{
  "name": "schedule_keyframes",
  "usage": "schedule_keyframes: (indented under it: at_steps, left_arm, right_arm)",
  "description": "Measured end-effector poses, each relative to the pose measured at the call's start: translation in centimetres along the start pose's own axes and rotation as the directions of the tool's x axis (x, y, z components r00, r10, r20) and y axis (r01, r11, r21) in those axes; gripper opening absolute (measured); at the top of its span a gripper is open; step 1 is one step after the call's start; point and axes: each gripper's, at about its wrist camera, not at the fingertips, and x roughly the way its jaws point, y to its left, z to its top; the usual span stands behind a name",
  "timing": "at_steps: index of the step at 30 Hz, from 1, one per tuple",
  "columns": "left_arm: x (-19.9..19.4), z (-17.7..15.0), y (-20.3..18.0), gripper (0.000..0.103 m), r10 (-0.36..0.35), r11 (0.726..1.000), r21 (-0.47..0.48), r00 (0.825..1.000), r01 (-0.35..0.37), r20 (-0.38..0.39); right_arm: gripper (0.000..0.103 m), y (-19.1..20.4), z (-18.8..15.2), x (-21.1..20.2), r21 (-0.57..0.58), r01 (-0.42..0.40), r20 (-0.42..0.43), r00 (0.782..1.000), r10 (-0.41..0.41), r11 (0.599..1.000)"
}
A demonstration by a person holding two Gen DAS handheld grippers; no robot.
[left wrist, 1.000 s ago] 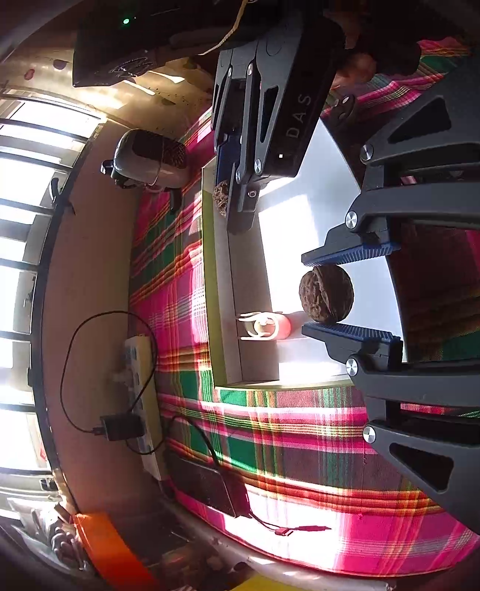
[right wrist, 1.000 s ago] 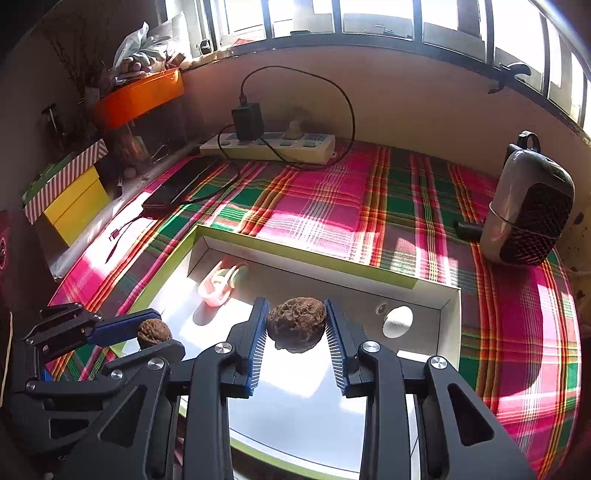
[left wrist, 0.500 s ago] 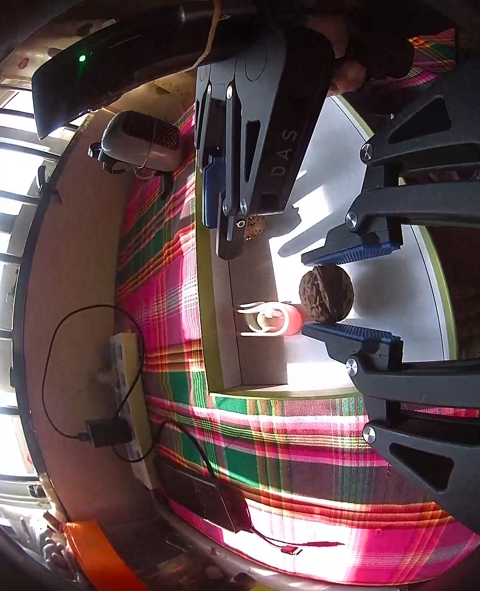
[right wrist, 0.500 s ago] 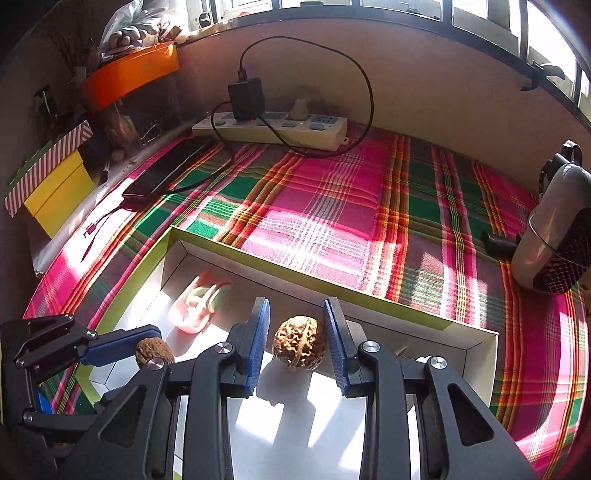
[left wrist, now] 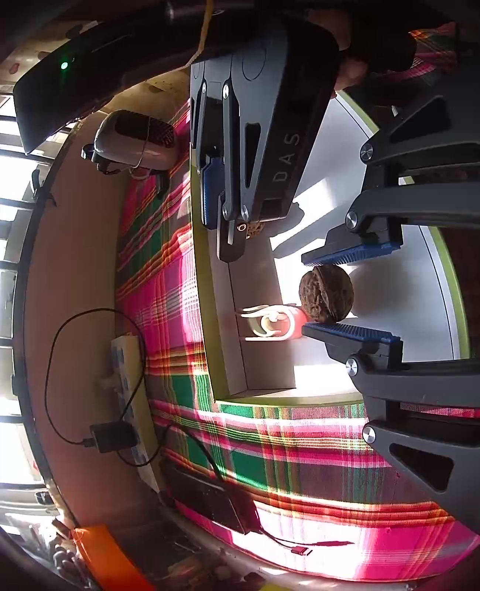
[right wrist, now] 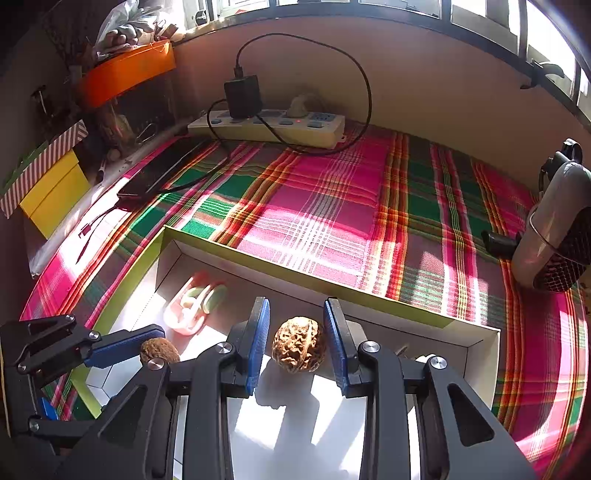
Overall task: Organize objects
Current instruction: 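Carry both walnuts into the white box and open both tools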
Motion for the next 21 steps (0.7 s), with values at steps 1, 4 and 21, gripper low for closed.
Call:
schedule_keyframes:
  at_steps: [1,4,21]
  left_arm:
    - [0.0,0.0,0.0,0.028,0.000,1.000,0.005,1.000,0.000,0.000]
    - [0.0,-0.1,-0.1,0.029,0.005,1.000,0.011,1.000,-0.005,0.001]
    - [-0.4,-0.3,-0.2,0.036,-0.004,1.000,-0.004,1.000,0.004,0.008]
  right_arm:
    - [0.032,0.0,0.0,0.1,0.003,0.000,-0.003,1.000,0.000,1.000]
    - [0.032,-0.2,0.1,0.1,0.018,-0.005,0.001,1.000,0.005,1.000]
    - [0.045,-1.0,-0.1,-1.3,0.072,-0.011,0.035,0.999,0.009,0.997]
